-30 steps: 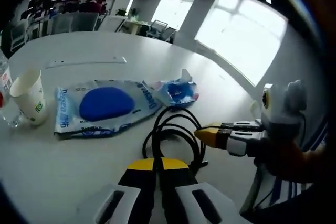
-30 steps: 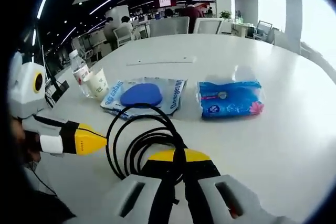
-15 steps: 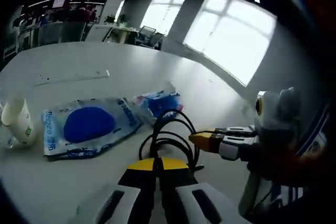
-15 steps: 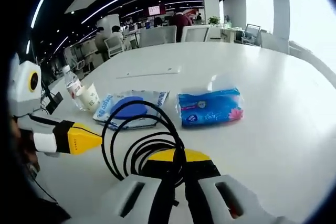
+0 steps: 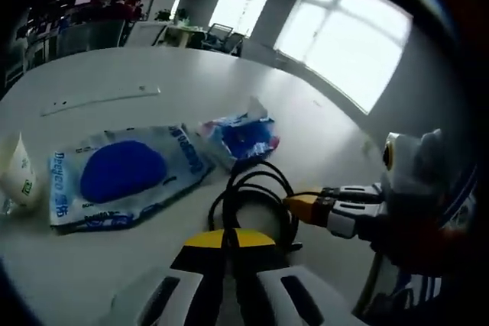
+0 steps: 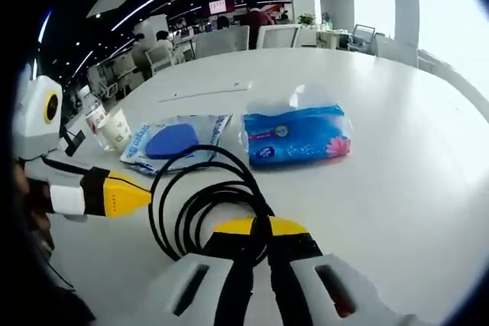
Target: Arrange the tabletop items into an orderly group along one side of the table until the central work area is clear of visible clutter.
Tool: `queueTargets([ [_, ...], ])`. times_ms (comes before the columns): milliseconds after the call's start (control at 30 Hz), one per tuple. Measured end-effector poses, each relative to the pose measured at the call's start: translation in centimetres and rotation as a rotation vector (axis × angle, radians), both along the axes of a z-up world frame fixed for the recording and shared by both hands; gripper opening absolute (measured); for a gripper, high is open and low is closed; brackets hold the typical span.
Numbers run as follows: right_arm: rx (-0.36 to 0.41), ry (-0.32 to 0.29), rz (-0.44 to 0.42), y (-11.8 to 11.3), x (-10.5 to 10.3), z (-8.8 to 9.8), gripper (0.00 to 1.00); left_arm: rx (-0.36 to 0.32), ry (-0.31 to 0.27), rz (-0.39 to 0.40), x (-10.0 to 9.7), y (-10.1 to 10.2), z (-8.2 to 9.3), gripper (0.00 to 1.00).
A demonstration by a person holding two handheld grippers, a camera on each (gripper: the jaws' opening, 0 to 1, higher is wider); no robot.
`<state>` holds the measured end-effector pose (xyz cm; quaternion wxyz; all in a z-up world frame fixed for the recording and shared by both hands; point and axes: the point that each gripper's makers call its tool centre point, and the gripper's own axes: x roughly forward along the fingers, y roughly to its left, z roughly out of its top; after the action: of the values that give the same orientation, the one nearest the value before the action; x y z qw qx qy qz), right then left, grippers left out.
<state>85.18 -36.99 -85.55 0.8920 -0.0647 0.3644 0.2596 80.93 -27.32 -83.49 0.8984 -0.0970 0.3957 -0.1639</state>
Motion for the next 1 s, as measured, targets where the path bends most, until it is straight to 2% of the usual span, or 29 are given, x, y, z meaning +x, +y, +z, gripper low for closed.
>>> queueTargets([
  [67,-0.016,-0.001,0.008,0.0,0.0,-0.2,0.01,0.031,-0.022,-0.029,0.2,0.1,-0.1,0.01],
  [133,-0.017,-0.004,0.028,0.2,0.0,-0.4,0.02,0.125,-0.06,-0.087,0.2,0.5,-0.2,0.01],
  [167,-0.008,-0.015,0.044,0.4,0.1,-0.4,0.02,0.137,-0.073,-0.097,0.3,0.5,-0.1,0.0],
  [233,-0.012,-0.025,0.052,0.3,-0.1,-0.1,0.06,0.103,-0.067,-0.087,0.2,0.2,-0.1,0.02],
  [367,0.037,-0.023,0.07,0.6,-0.4,0.1,0.24,0.114,-0.102,-0.093,-0.2,0.6,0.5,0.17],
  [533,0.076,-0.039,0.101,0.7,-1.1,0.8,0.37,0.106,-0.138,-0.115,-1.5,1.8,1.1,0.27],
  [667,0.11,-0.067,0.133,1.2,-1.1,1.3,0.51,0.109,-0.18,-0.09,-2.6,3.9,2.0,0.35],
  [767,0.097,-0.09,0.181,1.4,-1.6,2.1,0.56,0.182,-0.221,-0.091,-3.9,6.3,2.7,0.39],
  [867,0.098,-0.101,0.207,1.3,-2.1,2.8,0.59,0.195,-0.229,-0.082,-5.1,7.9,3.1,0.43],
  [1000,0.138,-0.101,0.208,0.6,-2.8,4.3,0.6,0.192,-0.241,-0.02,-6.7,11.1,4.6,0.46],
])
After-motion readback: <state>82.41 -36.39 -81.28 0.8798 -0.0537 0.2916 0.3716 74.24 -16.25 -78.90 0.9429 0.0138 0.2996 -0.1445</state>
